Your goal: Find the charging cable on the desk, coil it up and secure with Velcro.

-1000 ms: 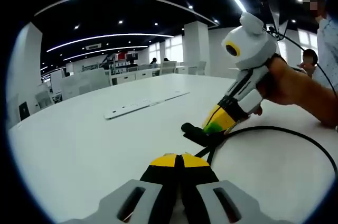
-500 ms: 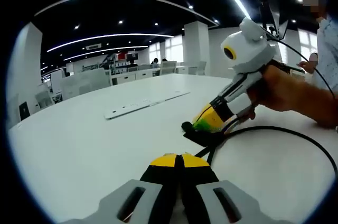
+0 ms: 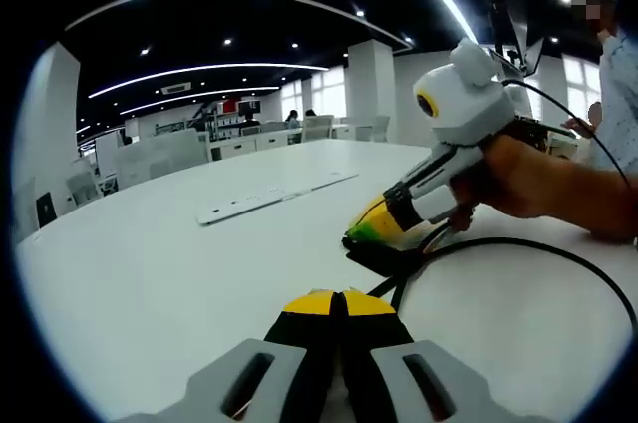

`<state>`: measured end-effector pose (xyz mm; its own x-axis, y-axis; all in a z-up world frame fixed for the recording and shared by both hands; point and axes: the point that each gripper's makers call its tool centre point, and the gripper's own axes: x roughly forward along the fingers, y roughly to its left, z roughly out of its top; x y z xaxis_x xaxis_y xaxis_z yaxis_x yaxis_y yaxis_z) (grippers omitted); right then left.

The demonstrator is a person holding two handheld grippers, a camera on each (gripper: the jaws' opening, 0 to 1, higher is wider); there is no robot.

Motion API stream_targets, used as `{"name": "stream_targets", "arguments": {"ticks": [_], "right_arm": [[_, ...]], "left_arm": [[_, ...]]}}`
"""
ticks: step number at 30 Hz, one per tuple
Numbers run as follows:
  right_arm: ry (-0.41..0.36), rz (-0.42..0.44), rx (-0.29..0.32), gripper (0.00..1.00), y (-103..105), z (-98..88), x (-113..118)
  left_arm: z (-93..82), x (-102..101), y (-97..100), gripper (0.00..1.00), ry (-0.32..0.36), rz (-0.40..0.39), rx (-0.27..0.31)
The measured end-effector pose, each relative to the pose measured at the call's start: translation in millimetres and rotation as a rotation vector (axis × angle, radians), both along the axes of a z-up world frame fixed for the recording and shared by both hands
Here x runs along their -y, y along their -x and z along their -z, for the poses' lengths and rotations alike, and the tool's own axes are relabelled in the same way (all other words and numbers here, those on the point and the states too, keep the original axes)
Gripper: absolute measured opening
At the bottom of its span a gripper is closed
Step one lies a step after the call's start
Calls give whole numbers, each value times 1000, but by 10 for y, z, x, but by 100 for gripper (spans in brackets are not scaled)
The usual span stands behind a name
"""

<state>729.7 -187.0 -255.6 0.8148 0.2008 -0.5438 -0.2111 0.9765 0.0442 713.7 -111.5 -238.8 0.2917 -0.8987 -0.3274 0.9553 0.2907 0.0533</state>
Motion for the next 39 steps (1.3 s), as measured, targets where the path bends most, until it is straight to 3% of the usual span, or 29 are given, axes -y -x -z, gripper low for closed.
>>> {"name": "stream_targets", "arguments": {"ticks": [8,10,11,12,18,22,26,30,31,34,37,39], "right_arm": [[8,9,15,2,18,-23,-8],[10,27,24,2,56,-122,-11],[-6,26,76,2,39,-235,-41],[-8,27,84,2,45,-260,-44],[-23,30,84,2,201,-356,-92],[3,38,81,2,304,-303,-77],[1,33,88,2,428,-278,-82],[-30,26,99,2,501,-278,-134],[-26,20,104,2,510,-281,-157],[-7,18,134,3,498,-260,-214],[22,12,158,18,448,-294,-131],[48,21,183,24,448,-305,-112]], "left_arm": [[0,5,-4,2,0,-2,-1],[-1,6,-4,2,2,-2,-1],[1,7,-3,2,3,-3,-1],[1,6,-3,2,3,-3,-1],[2,5,-3,2,10,-10,-3],[-20,-87,-48,2,10,-98,-43],[-264,-105,-13,2,143,-90,-64],[-314,-134,-5,2,194,-94,-103],[-311,-113,49,5,216,-89,-130],[-330,-110,67,13,236,-82,-140],[-347,-99,56,24,260,-81,-139],[-340,-103,40,25,262,-89,-143]]}}
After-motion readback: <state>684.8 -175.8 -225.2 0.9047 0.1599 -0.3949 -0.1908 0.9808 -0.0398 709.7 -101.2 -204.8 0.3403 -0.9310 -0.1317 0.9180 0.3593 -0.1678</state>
